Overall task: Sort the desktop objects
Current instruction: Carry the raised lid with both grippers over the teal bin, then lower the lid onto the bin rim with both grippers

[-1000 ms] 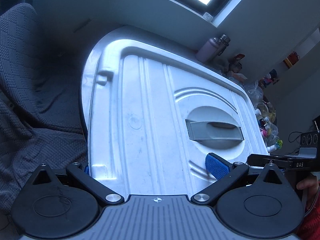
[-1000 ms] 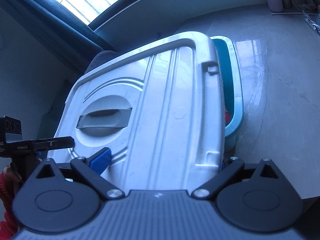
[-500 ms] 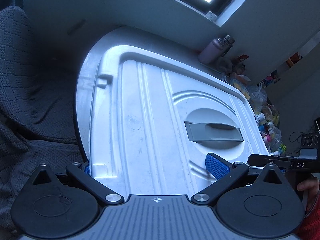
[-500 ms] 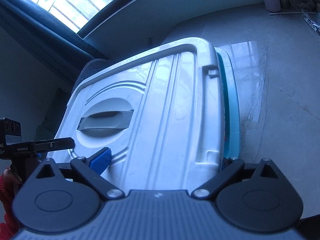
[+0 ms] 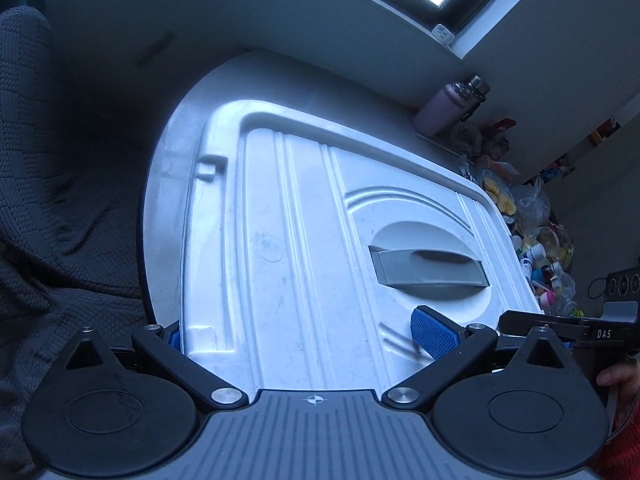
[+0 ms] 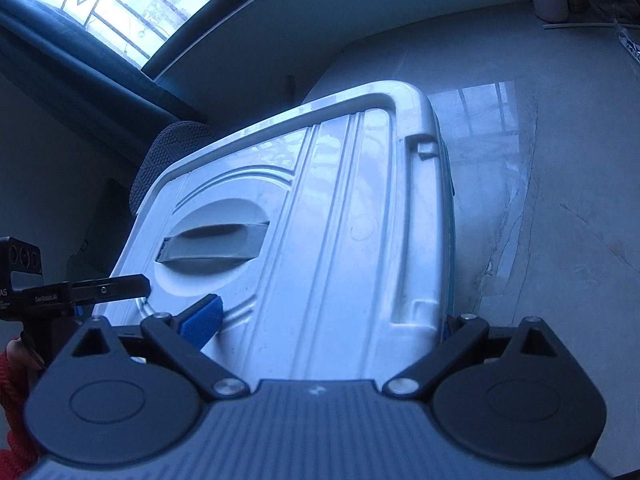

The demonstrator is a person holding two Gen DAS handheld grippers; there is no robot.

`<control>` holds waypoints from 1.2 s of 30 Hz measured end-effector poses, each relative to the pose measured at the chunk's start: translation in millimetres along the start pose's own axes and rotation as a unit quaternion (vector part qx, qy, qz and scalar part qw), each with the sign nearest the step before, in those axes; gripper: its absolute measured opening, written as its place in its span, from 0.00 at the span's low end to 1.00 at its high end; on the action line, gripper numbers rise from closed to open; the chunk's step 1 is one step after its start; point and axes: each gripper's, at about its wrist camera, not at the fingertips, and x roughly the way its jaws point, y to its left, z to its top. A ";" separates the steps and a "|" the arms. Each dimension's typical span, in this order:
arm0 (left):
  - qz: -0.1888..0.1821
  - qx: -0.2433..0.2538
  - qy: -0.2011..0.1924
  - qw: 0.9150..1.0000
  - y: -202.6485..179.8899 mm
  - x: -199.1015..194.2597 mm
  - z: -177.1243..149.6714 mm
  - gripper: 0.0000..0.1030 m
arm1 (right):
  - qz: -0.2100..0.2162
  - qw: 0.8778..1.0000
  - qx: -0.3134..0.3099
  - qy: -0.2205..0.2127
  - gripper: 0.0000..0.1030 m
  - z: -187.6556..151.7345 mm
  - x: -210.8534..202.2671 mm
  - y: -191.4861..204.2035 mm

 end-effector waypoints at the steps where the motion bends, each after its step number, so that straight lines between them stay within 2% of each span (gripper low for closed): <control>1: -0.002 -0.003 0.001 1.000 0.9 1.2 1.3 1.00 | -0.002 1.000 -0.001 0.003 0.96 1.7 1.3 0.1; 6: -0.019 -0.019 0.010 1.000 8.8 3.3 5.8 1.00 | -0.013 1.000 -0.006 0.017 0.98 8.2 0.6 5.1; 8: -0.020 -0.022 0.010 0.999 11.1 2.7 7.9 1.00 | -0.027 0.999 -0.021 0.000 0.99 11.0 -7.3 8.5; 12: 0.024 -0.010 -0.005 1.000 11.8 -6.2 14.0 1.00 | -0.033 0.999 -0.015 -0.031 1.00 21.7 -25.8 4.3; 18: 0.041 0.011 0.010 0.999 8.7 -4.1 16.5 1.00 | -0.069 0.997 -0.042 0.003 1.00 16.9 -15.5 9.8; 28: 0.058 0.008 0.004 0.998 10.1 -8.6 23.2 1.00 | -0.098 0.994 -0.052 -0.006 1.00 21.0 -23.6 11.2; 36: 0.093 0.006 0.008 0.996 10.1 -7.9 33.8 1.00 | -0.133 0.989 -0.070 -0.007 0.99 30.6 -22.1 16.1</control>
